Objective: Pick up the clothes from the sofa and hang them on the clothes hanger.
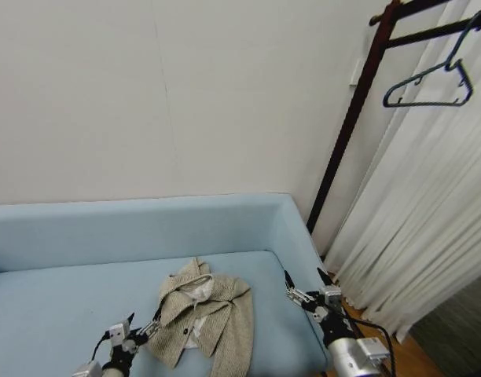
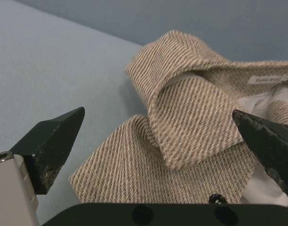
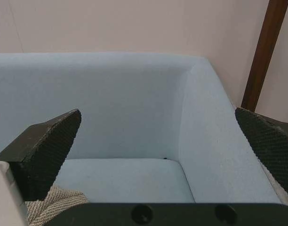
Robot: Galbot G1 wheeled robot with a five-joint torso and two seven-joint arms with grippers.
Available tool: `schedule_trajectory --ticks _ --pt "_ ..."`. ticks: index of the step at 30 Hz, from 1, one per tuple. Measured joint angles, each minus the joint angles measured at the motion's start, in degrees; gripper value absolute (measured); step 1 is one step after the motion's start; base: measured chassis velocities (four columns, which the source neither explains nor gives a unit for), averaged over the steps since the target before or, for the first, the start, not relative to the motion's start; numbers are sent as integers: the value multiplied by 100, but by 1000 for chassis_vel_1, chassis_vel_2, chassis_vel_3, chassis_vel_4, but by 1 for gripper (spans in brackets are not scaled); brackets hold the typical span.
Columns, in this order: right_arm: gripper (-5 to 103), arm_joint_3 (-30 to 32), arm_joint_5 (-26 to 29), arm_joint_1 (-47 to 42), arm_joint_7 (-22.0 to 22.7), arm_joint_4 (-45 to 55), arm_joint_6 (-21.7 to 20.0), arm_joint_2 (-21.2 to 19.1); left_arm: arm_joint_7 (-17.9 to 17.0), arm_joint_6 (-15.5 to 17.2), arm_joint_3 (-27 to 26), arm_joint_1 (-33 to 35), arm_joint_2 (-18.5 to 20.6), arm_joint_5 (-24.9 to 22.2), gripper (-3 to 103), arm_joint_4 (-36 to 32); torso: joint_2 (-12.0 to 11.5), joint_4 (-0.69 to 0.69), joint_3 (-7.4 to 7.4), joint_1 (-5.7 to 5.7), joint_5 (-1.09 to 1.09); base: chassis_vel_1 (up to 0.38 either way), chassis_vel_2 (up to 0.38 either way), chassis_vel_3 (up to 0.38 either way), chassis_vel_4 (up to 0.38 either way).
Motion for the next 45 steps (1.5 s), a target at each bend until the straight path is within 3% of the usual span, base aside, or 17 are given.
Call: schedule_trajectory --ticks 10,15,21,23,25,28,34,37,43,45 --pt "100 -23 -99 -22 21 -87 -38 -80 158 102 35 -523 -46 -416 100 638 0 -1 0 0 0 0 0 0 0" --pt "100 -36 -121 -31 129 -108 -13 -94 220 111 54 -645 -77 -400 101 787 0 0 0 0 0 0 0 0 0" --pt "100 -50 -198 -70 176 -120 6 -57 219 98 88 -811 -215 -14 94 917 0 0 0 0 -1 0 0 0 0" --pt "100 -59 -233 -76 176 -130 38 -38 219 115 103 -858 -239 36 89 928 0 0 0 0 0 0 0 0 0" --pt "100 -91 -318 -87 161 -140 79 27 221 203 158 -972 -252 63 73 974 0 0 0 0 0 0 0 0 0" --pt "100 -108 -354 -96 148 -140 85 59 221 328 191 -1085 -262 62 68 998 0 0 0 0 0 0 0 0 0" --pt "100 -75 -377 -144 84 -112 83 76 118 624 268 -1384 -289 -12 40 1170 0 0 0 0 0 0 0 0 0" --pt "100 -51 -372 -146 74 -107 74 67 89 711 286 -1470 -289 -65 34 1226 0 0 0 0 0 0 0 0 0" --pt "100 -17 -318 -127 70 -98 16 27 37 800 345 -1669 -314 -103 8 1421 0 0 0 0 0 0 0 0 0" --pt "100 -14 -295 -119 71 -97 3 18 28 802 356 -1696 -324 -103 3 1448 0 0 0 0 0 0 0 0 0"
